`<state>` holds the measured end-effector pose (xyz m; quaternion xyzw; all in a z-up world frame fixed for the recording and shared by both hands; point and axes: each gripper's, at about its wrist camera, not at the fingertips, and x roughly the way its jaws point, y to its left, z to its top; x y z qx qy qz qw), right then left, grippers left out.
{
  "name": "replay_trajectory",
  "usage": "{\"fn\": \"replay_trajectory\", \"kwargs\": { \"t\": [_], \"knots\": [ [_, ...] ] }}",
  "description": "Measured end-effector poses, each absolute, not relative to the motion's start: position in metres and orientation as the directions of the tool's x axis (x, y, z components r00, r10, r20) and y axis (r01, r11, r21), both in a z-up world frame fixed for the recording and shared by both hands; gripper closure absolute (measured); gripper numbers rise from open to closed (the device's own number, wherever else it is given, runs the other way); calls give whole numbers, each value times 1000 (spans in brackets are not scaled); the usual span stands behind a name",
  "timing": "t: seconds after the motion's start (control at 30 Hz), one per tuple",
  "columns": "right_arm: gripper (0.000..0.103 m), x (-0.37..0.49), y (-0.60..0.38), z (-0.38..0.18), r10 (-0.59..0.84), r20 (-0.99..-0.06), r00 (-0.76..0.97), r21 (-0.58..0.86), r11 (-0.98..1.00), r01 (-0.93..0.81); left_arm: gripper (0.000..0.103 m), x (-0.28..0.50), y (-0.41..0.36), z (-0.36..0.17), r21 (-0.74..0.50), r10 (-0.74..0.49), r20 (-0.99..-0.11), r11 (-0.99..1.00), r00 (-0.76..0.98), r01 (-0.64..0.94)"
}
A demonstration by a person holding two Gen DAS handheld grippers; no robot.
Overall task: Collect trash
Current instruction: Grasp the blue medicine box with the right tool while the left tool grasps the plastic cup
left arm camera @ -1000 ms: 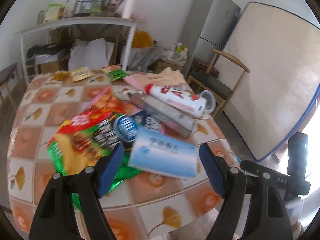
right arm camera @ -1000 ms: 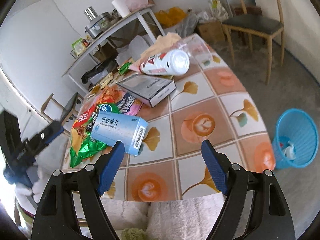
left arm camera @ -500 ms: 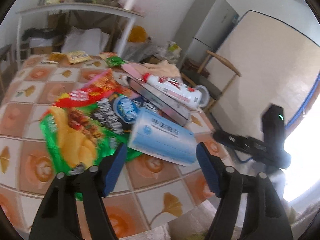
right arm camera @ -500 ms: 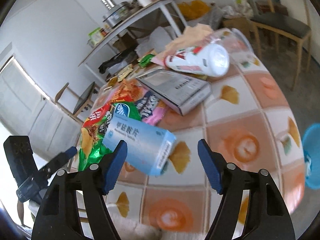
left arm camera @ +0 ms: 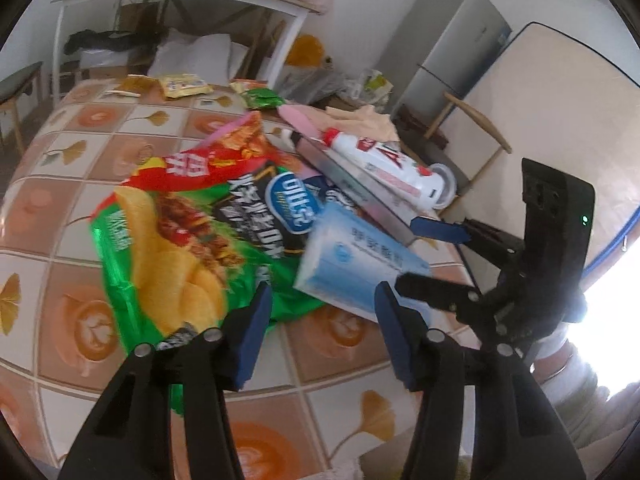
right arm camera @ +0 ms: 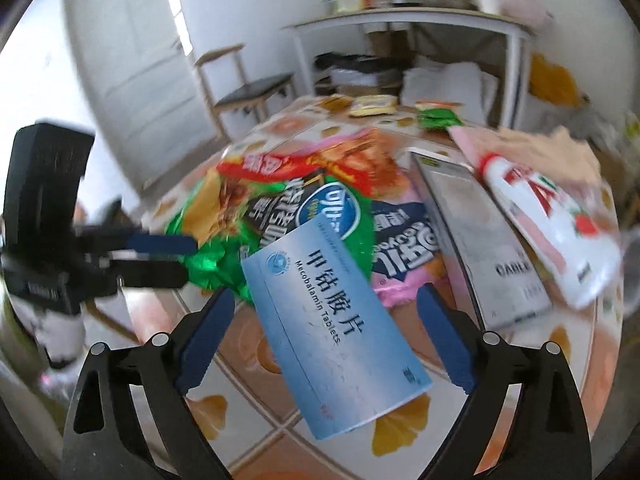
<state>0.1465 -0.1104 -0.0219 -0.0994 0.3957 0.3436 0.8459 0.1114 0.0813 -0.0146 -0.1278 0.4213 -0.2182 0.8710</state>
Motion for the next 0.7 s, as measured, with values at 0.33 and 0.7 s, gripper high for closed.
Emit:
{"fn": "replay_trajectory", "kwargs": {
  "t": [0.33,0.7],
  "knots": [
    [20,148,-83,-49,396,-825,404,-36,676,-736,51,117,89,-16,-396,-467,-681,883,564,252],
    [29,125,-120,-43,379,-801,463,55,817,-575,51,124,77,-1,-386,-464,-671,885,578,261]
  ]
}}
